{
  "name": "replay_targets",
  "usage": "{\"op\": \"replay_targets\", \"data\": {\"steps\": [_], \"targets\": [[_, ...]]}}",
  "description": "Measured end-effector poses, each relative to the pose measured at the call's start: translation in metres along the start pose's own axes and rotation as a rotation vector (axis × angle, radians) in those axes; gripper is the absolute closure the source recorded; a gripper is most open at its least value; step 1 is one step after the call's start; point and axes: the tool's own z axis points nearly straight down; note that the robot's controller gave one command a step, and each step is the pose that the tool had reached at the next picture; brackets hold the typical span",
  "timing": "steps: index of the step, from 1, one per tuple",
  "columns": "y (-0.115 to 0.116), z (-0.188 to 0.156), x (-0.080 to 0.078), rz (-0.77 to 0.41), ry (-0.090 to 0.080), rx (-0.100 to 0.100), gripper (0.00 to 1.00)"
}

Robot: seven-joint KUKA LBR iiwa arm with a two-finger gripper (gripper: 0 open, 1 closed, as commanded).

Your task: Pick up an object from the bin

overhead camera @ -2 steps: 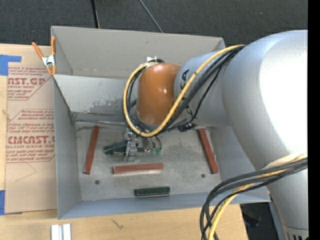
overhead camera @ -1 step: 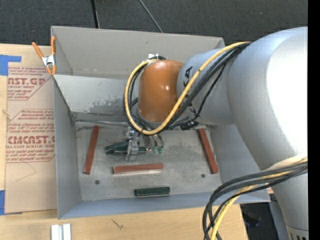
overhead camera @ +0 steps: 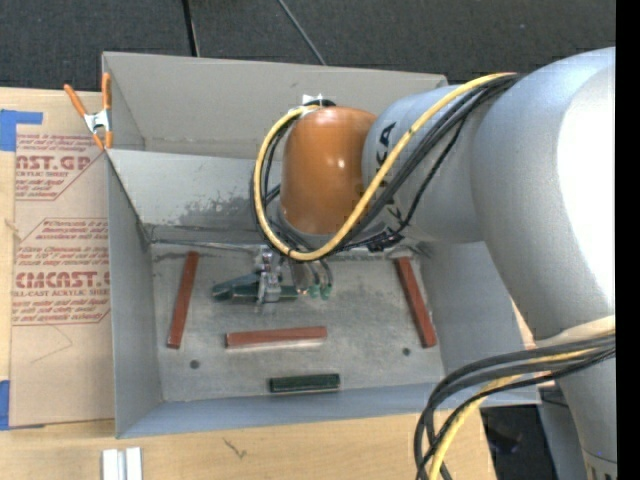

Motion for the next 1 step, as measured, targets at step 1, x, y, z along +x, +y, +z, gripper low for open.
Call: {"op": "replay_targets", "data": {"steps": [1], "targets": [[0.0003, -0.0181, -0.0019, 0.000, -0.008, -0.001, 1.00]]}}
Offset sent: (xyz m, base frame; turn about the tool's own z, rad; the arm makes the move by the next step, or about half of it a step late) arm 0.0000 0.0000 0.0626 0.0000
